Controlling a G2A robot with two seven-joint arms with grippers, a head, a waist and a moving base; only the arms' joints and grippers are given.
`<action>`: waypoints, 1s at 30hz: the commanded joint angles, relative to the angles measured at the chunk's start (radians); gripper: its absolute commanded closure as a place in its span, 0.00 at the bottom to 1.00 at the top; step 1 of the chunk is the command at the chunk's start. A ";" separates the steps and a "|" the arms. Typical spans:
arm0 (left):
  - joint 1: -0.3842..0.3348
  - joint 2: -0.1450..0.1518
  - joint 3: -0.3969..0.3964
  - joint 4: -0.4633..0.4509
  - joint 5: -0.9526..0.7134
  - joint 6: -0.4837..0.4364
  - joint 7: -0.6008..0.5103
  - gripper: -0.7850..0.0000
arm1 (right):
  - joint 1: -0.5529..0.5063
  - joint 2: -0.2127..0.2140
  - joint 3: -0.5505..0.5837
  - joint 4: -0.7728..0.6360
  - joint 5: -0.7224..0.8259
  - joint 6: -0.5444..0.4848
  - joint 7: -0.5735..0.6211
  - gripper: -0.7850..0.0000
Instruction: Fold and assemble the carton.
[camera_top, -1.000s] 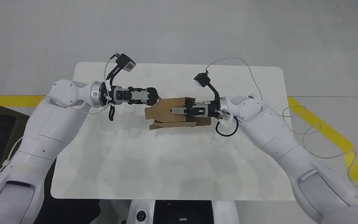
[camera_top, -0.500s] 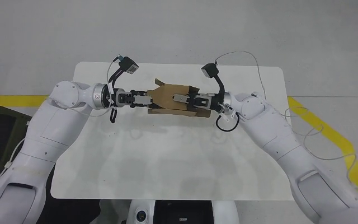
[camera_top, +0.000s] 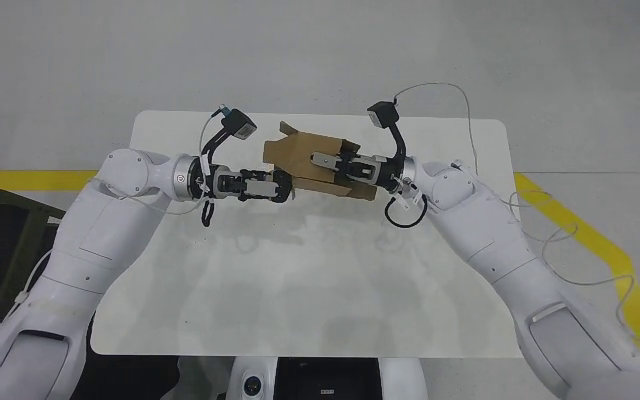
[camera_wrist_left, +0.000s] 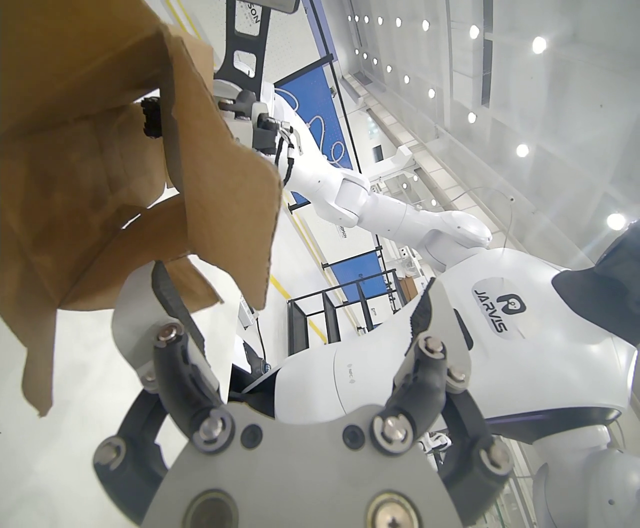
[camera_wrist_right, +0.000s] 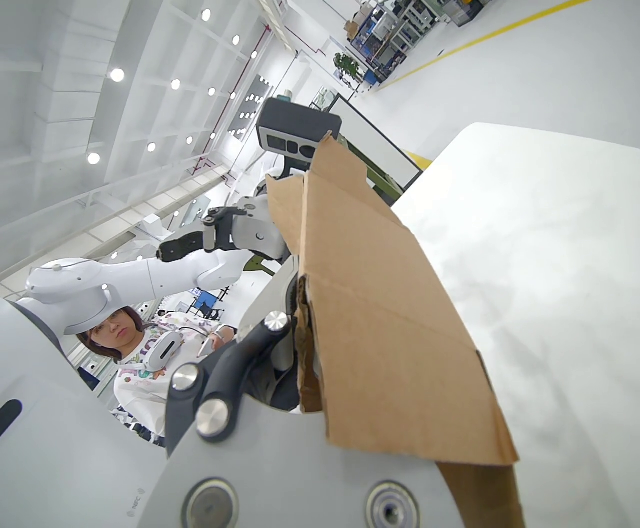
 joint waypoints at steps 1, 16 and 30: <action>0.002 -0.002 -0.001 -0.001 0.002 0.001 -0.001 0.00 | 0.000 -0.002 0.006 0.003 -0.010 -0.002 -0.015 1.00; 0.010 -0.015 -0.006 0.001 0.011 0.015 -0.015 0.00 | -0.018 -0.021 0.028 -0.026 -0.049 0.004 -0.040 1.00; 0.012 -0.021 -0.031 0.005 0.014 0.019 -0.019 0.00 | -0.014 -0.044 0.027 0.000 -0.036 0.003 -0.002 1.00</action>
